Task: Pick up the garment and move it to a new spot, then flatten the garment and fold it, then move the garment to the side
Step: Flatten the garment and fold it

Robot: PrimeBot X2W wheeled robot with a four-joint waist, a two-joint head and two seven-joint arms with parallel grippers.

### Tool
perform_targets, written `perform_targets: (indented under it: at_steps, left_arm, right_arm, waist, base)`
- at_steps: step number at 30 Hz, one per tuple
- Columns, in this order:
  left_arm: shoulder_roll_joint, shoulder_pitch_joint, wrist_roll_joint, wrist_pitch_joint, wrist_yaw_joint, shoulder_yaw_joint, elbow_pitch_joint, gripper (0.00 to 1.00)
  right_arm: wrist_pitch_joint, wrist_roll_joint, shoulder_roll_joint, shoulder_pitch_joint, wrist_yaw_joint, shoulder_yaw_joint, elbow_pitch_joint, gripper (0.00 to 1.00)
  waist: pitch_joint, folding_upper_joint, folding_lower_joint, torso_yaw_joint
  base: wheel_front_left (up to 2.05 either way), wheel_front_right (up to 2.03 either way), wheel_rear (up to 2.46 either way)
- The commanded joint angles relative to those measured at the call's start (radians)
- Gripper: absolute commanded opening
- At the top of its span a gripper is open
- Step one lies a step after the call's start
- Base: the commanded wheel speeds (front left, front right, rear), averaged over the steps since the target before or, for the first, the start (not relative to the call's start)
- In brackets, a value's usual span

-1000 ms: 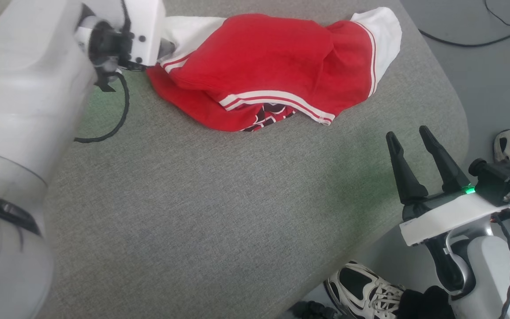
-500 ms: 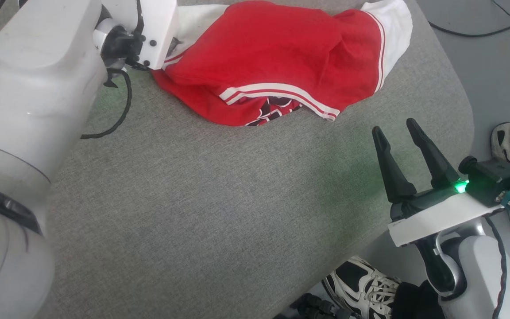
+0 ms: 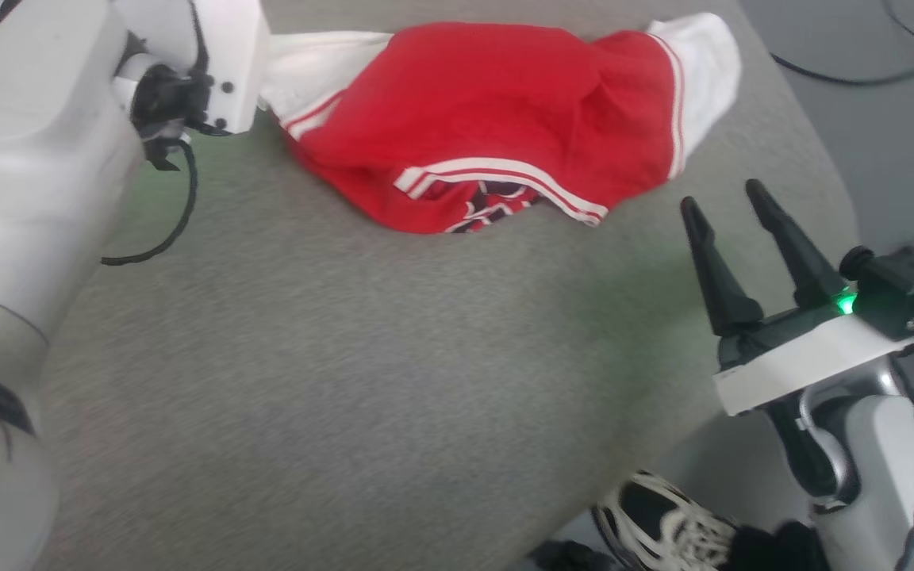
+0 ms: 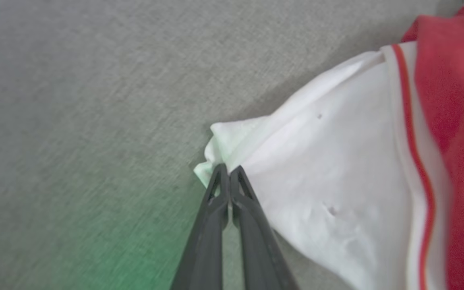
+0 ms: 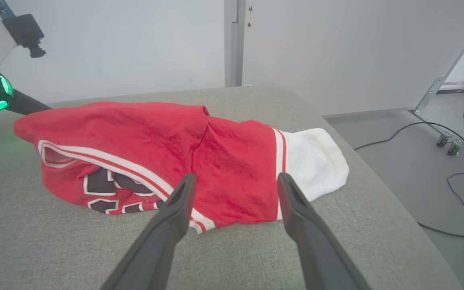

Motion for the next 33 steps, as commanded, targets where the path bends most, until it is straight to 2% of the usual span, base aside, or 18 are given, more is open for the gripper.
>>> perform_targets:
  at_steps: [1, 2, 7, 14, 19, 25, 33]
  left_arm:
    - [0.019, 0.018, -0.022, -0.037, 0.004, 0.014, 0.002, 0.0]
    - [0.019, 0.018, -0.022, -0.037, 0.004, 0.014, 0.002, 0.0]
    - [0.034, 0.044, -0.085, -0.11, 0.003, 0.048, -0.028, 0.0]
    - [0.128, 0.157, -0.17, -0.195, 0.003, 0.077, -0.076, 0.0]
    - [0.2, 0.26, -0.191, -0.24, 0.003, 0.063, -0.11, 0.0]
    - [0.257, 0.34, -0.173, -0.338, 0.003, 0.045, -0.099, 0.0]
    - [0.256, 0.411, -0.136, -0.471, 0.003, 0.013, -0.035, 0.0]
  right_arm:
    - [0.015, -0.012, -0.012, -0.002, -0.002, -0.013, -0.011, 1.0]
    - [0.015, -0.012, -0.012, -0.002, -0.002, -0.013, -0.011, 1.0]
    - [0.063, -0.029, -0.043, 0.025, -0.002, -0.05, -0.056, 1.0]
    - [0.15, -0.05, -0.073, 0.071, -0.002, -0.087, -0.126, 1.0]
    - [0.198, -0.055, -0.079, 0.103, -0.002, -0.106, -0.164, 1.0]
    - [0.245, -0.061, -0.083, 0.128, -0.002, -0.116, -0.198, 1.0]
    - [0.277, -0.056, -0.089, 0.142, -0.002, -0.115, -0.232, 1.0]
  waist:
    - [-0.058, -0.0001, 0.0, 0.075]
    - [-0.058, -0.0001, 0.0, 0.075]
    - [-0.136, -0.0001, 0.0, 0.192]
    - [-0.229, -0.0001, 0.0, 0.334]
    - [-0.27, -0.0001, 0.0, 0.403]
    - [-0.296, -0.0001, 0.0, 0.437]
    - [-0.293, -0.0001, 0.0, 0.422]
  base:
    - [0.0, 0.0, 0.0]
    - [0.0, 0.0, 0.0]
    - [0.0, 0.0, 0.0]
    - [0.0, 0.0, 0.0]
    - [0.0, 0.0, 0.0]
    - [0.0, 0.0, 0.0]
    - [0.0, 0.0, 0.0]
